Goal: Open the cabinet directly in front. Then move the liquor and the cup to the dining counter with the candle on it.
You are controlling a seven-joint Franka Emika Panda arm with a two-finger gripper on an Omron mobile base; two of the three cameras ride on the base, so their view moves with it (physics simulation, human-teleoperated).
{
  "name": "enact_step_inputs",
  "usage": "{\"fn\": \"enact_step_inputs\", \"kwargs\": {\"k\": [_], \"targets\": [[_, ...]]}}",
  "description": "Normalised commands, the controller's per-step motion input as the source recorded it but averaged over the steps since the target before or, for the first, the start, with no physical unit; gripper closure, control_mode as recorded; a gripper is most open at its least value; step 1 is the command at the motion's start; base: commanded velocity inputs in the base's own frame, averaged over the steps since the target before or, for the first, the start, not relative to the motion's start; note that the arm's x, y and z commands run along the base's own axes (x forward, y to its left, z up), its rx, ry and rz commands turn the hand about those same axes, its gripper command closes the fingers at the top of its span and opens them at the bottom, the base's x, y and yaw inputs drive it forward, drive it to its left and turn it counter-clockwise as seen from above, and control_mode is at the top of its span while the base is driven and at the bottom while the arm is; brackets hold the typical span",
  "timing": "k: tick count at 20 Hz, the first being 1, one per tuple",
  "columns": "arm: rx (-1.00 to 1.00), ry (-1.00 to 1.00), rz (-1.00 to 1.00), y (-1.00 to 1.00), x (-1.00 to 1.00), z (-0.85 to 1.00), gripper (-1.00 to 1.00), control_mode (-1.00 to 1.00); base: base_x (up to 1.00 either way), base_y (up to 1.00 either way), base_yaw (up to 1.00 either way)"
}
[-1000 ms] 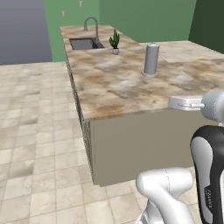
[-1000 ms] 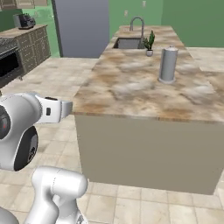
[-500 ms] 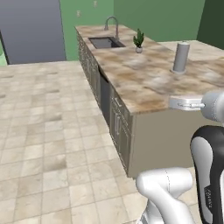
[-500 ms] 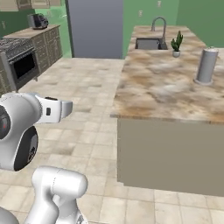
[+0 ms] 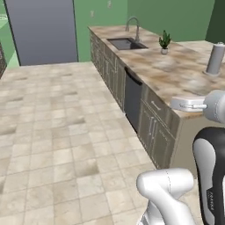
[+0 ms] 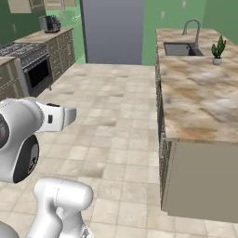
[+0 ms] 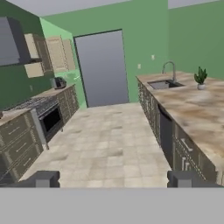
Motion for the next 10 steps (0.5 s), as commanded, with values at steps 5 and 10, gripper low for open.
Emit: {"fn": "enact_step_inputs", "kwargs": {"k": [5, 10], "targets": [[0.00, 0.00, 0.00, 0.00, 0.00, 0.00, -1.00, 1.00, 1.00, 0.92, -0.18], [0.00, 0.00, 0.00, 0.00, 0.00, 0.00, -1.00, 1.00, 1.00, 0.82, -0.22]]}}
